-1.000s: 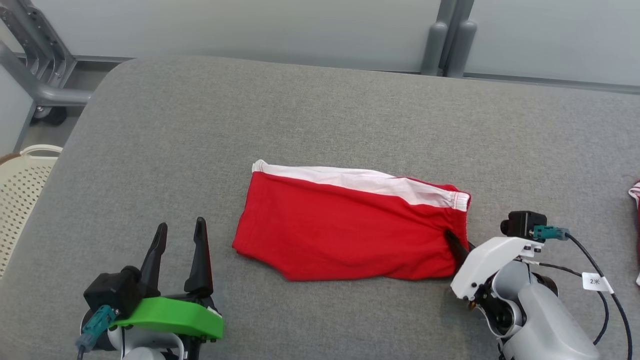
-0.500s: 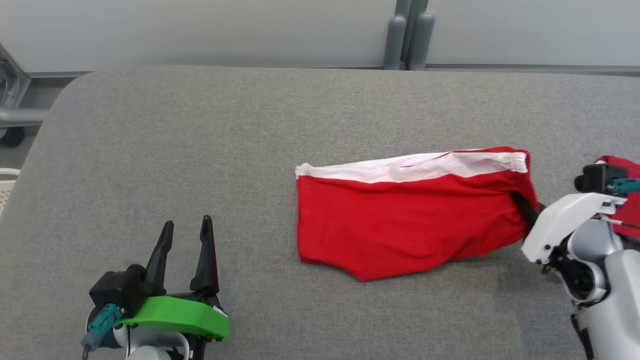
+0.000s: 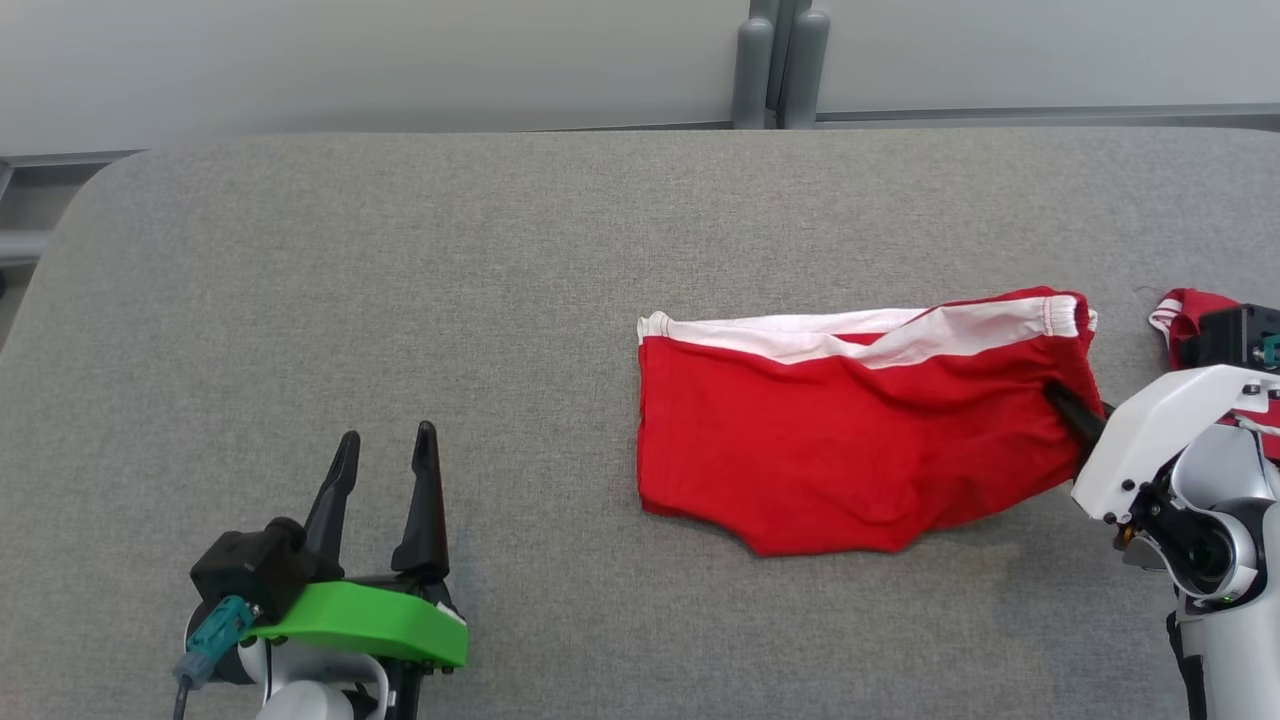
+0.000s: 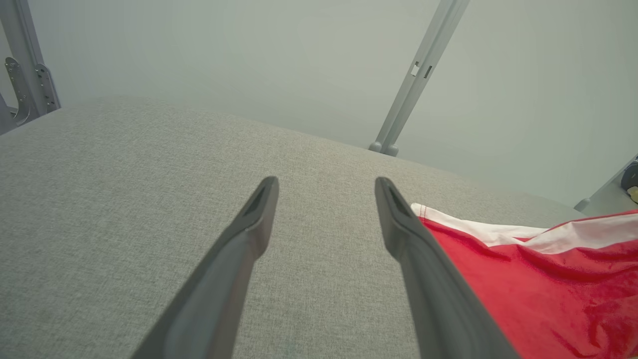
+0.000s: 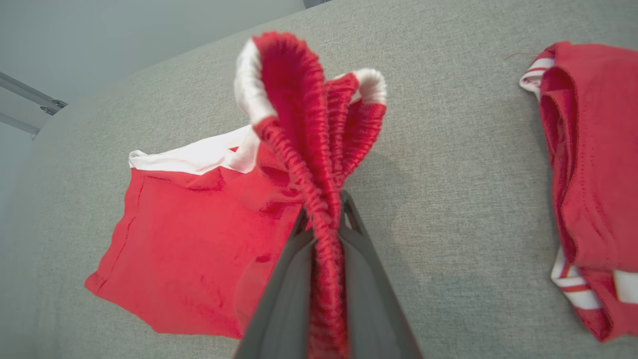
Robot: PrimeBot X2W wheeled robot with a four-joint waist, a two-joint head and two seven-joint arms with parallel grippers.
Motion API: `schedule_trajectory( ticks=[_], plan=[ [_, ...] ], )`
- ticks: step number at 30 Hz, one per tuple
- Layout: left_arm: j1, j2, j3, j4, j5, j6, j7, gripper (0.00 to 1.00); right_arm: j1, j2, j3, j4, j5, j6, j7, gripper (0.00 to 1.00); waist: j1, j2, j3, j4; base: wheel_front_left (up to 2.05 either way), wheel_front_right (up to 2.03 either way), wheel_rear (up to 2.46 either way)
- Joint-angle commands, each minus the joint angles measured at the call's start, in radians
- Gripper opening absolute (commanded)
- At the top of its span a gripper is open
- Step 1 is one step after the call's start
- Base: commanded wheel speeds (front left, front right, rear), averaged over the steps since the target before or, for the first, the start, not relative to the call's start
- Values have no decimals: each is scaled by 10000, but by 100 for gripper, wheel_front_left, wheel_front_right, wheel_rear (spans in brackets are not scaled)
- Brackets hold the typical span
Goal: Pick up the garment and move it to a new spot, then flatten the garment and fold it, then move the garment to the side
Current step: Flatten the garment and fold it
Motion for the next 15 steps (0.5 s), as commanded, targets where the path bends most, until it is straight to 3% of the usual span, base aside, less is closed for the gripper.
schedule_trajectory(
  ticks=[1, 15],
  plan=[
    [-176, 3, -24, 29, -60, -29, 6, 100, 46, 30, 60, -98, 30, 1, 86, 0, 0, 59, -9, 29, 0, 0, 0],
    [-157, -150, -175, 181, -112, -143, -85, 100, -465, 743, 912, -226, -173, 1, 367, 0, 0, 59, -307, 528, 0, 0, 0]
  ],
)
